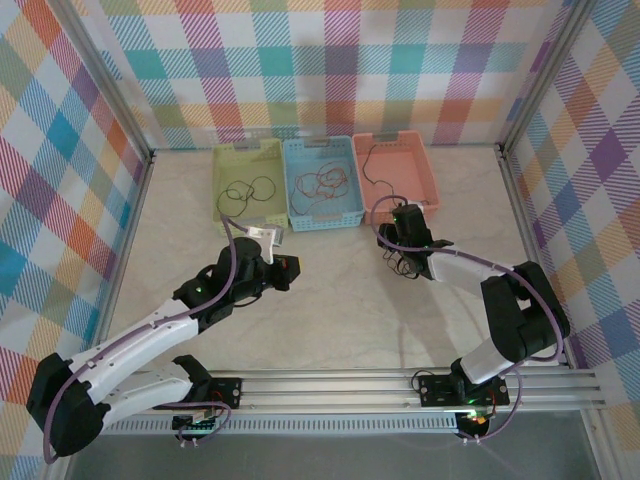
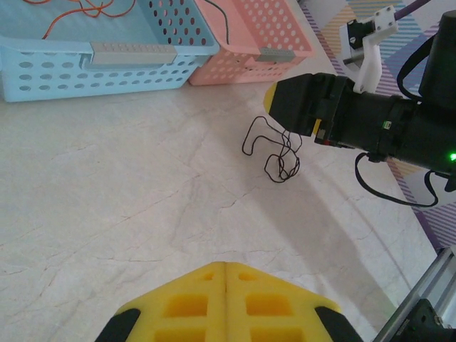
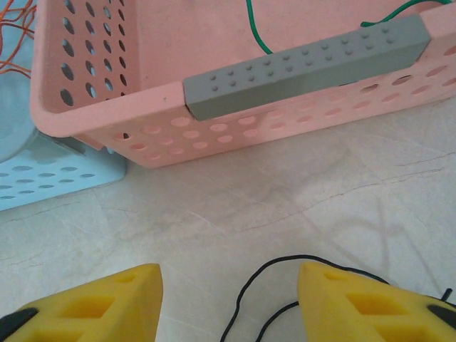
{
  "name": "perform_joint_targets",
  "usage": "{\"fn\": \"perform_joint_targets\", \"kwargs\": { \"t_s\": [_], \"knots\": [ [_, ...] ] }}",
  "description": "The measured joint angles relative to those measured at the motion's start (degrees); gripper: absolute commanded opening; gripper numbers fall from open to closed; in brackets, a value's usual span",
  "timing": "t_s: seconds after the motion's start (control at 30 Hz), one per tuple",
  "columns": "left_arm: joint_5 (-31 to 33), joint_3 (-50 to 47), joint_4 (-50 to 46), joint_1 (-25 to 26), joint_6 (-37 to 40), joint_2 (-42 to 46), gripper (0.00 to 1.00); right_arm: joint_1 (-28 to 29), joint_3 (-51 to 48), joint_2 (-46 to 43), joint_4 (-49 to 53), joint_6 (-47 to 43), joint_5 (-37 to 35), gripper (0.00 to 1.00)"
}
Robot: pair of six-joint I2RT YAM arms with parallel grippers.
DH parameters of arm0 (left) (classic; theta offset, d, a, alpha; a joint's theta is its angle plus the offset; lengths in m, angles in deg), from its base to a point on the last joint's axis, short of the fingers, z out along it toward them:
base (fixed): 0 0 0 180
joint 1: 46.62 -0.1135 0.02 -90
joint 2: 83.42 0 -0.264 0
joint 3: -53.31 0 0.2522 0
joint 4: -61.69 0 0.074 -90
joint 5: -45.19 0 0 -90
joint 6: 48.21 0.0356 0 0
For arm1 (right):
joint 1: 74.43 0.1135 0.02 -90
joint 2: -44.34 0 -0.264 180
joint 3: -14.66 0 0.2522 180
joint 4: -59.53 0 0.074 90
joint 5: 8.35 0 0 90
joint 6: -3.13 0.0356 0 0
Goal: Untangle the cables
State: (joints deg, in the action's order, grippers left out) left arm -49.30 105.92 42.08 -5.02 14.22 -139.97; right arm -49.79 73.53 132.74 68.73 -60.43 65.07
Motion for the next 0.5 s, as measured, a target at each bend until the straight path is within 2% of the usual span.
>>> {"fn": "perform_joint_targets", "kwargs": {
  "t_s": [0.27, 0.5],
  "knots": [
    [0.1, 0.0, 0.0, 0.0, 0.0, -0.1, 0.00, -1.0, 3.9, -3.7, 9.3, 3.5, 1.5, 0.57],
    [0.2, 0.0, -0.1, 0.0, 0.0, 0.7, 0.00, -1.2, 11.7, -5.4, 23.7, 7.1, 8.9, 0.55]
  ]
}}
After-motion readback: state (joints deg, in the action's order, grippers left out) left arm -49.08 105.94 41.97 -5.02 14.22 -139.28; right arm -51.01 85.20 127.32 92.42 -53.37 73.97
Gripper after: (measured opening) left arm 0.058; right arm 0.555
